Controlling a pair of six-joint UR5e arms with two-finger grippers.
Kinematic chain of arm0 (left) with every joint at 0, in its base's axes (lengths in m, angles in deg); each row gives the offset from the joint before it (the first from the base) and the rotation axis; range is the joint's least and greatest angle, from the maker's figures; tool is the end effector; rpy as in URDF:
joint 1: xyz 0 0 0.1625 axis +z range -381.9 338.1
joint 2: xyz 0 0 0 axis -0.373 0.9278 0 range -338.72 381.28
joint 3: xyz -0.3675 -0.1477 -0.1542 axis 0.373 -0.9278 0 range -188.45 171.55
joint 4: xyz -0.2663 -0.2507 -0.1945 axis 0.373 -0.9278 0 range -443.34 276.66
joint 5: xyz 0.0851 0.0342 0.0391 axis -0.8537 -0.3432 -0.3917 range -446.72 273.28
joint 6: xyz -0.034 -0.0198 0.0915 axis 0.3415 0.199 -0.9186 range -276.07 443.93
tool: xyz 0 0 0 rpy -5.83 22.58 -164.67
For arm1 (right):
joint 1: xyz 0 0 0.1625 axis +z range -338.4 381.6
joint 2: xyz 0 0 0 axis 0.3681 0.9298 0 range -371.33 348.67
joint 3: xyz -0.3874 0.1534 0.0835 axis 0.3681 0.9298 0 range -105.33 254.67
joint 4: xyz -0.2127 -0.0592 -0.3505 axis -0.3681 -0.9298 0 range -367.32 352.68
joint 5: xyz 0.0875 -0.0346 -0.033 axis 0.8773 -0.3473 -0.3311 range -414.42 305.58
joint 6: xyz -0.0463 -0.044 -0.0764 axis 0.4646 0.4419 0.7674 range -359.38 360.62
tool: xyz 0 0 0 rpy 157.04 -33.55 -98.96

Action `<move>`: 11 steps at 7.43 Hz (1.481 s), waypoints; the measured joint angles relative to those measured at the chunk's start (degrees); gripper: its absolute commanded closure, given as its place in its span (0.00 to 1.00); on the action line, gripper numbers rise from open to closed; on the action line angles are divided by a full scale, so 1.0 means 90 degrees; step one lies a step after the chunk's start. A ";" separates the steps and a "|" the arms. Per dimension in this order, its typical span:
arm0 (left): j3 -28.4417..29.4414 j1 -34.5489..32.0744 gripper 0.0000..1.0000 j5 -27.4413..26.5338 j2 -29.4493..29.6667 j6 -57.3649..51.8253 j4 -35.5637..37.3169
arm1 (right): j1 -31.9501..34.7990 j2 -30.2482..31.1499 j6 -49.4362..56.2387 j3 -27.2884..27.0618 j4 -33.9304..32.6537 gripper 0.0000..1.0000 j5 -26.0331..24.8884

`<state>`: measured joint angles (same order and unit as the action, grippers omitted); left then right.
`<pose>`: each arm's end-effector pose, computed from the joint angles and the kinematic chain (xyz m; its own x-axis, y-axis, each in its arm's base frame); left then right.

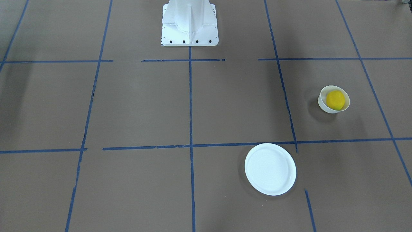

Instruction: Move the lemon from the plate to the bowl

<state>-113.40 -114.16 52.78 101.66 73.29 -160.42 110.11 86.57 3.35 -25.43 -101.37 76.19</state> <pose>-0.0736 -0.4073 0.6224 0.6411 0.0591 -0.7652 -0.0806 0.9967 0.0095 0.0573 -0.4323 0.6471 0.7574 -0.0462 0.6513 0.0620 0.9981 -0.0013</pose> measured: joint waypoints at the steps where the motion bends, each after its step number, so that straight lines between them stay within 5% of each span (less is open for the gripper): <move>1: 0.0004 0.0000 0.00 -0.0006 0.0006 0.0005 0.0000 | 0.0000 0.0000 0.0000 0.0000 0.0000 0.00 0.0000; 11: -0.0056 -0.0003 0.00 -0.0438 0.0044 -0.0048 -0.0008 | 0.0000 0.0000 0.0000 0.0000 0.0000 0.00 0.0002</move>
<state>-113.90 -114.18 48.84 102.05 72.86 -160.50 110.11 86.57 3.35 -25.43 -101.37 76.20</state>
